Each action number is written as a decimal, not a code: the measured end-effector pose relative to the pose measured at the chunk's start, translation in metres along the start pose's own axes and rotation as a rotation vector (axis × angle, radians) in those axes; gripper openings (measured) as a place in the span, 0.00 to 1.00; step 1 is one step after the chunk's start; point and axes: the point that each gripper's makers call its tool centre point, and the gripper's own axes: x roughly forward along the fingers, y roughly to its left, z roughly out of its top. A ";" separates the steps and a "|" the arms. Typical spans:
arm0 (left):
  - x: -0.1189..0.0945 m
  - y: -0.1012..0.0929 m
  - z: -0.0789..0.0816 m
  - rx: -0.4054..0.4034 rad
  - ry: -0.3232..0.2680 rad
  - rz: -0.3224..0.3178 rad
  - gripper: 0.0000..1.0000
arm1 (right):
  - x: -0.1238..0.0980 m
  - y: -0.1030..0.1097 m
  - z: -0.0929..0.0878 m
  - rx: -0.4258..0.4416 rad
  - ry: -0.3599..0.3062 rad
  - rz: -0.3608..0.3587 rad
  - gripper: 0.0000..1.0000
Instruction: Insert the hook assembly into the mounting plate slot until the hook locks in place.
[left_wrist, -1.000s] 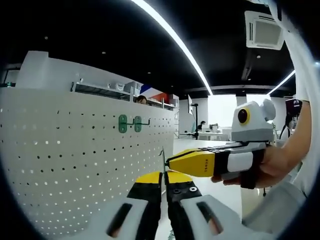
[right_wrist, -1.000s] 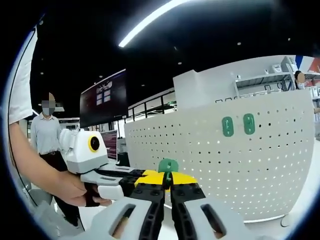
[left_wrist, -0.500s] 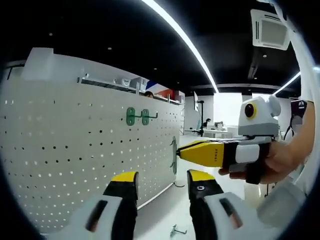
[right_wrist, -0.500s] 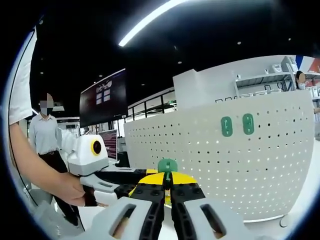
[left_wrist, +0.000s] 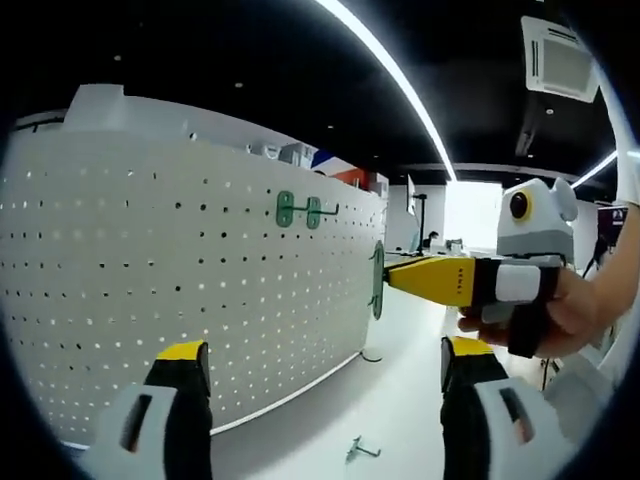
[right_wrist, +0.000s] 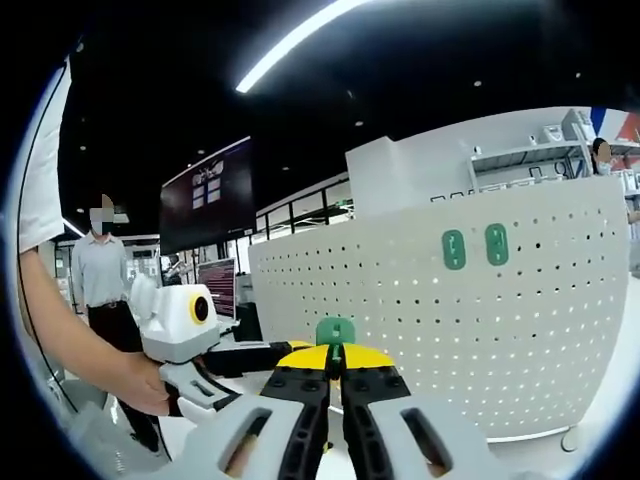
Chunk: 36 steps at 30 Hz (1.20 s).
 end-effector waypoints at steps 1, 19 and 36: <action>-0.001 0.000 -0.001 0.006 0.002 0.000 0.98 | 0.000 0.000 0.000 0.000 0.001 0.001 0.00; -0.035 0.007 -0.033 0.012 0.065 0.021 0.94 | -0.008 -0.026 0.010 -0.045 0.009 -0.049 0.00; -0.066 0.000 -0.069 -0.028 0.141 0.026 0.92 | -0.013 -0.067 0.033 -0.102 0.001 -0.125 0.01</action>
